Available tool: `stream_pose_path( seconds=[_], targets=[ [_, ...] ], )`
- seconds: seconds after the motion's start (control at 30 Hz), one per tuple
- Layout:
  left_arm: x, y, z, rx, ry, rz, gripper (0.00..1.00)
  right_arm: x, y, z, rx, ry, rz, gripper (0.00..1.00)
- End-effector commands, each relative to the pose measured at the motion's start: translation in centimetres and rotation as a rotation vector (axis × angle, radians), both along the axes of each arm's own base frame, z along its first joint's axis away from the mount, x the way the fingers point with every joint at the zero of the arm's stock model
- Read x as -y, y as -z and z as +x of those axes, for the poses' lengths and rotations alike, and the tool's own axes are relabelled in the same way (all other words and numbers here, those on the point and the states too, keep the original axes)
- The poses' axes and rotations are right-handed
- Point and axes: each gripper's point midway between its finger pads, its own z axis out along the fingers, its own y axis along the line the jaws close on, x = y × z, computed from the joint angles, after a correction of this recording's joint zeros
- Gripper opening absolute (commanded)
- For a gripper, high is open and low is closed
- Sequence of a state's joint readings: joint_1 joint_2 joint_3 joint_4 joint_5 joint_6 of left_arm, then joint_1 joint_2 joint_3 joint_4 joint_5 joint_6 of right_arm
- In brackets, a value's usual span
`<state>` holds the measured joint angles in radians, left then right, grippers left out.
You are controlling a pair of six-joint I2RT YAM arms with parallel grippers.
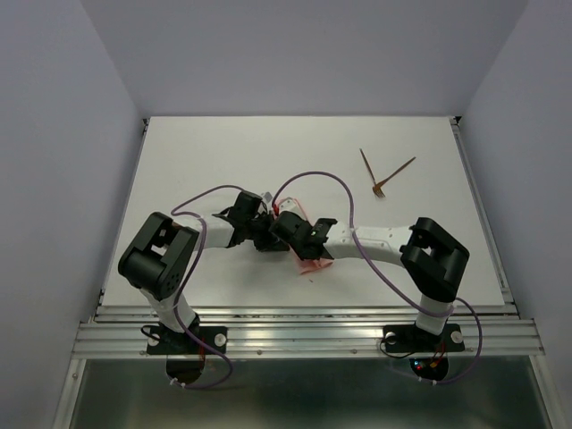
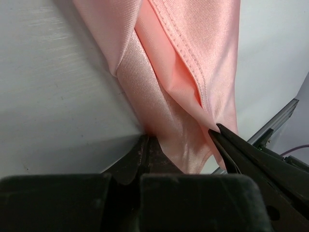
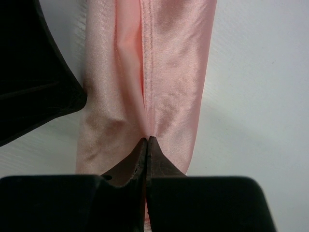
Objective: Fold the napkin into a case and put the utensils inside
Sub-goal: Smooth out the smaller rectangle-folded napkin at the center of the board.
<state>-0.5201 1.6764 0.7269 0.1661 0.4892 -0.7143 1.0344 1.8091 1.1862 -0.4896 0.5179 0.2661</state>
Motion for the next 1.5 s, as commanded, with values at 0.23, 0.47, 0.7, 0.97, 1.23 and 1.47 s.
stream_pose_path(
  seconds=[0.23, 0.47, 0.7, 0.97, 1.23, 1.47],
  targets=[
    [0.7, 0.0, 0.0, 0.025, 0.027, -0.022, 0.0, -3.4, -3.1, 0.9, 0.025, 0.003, 0.132, 0.01],
    [0.6, 0.3, -0.3, 0.019, 0.029, -0.017, 0.0, -4.1, -3.1, 0.7, 0.003, 0.005, 0.152, 0.01],
    [0.6, 0.3, -0.3, 0.024, 0.029, -0.017, 0.0, -5.2, -2.5, 0.5, -0.047, 0.0, 0.161, 0.01],
    [0.7, 0.4, -0.4, 0.022, 0.026, -0.021, 0.0, -6.3, -1.5, 0.3, -0.094, 0.024, 0.178, 0.01],
    [0.6, 0.4, -0.5, 0.027, 0.024, -0.021, 0.0, -6.4, -0.7, 1.4, -0.051, 0.132, 0.189, 0.06],
    [0.1, 0.2, -0.7, 0.031, 0.009, -0.003, 0.0, -6.3, -1.7, 1.6, -0.019, 0.158, 0.24, 0.16]
  ],
)
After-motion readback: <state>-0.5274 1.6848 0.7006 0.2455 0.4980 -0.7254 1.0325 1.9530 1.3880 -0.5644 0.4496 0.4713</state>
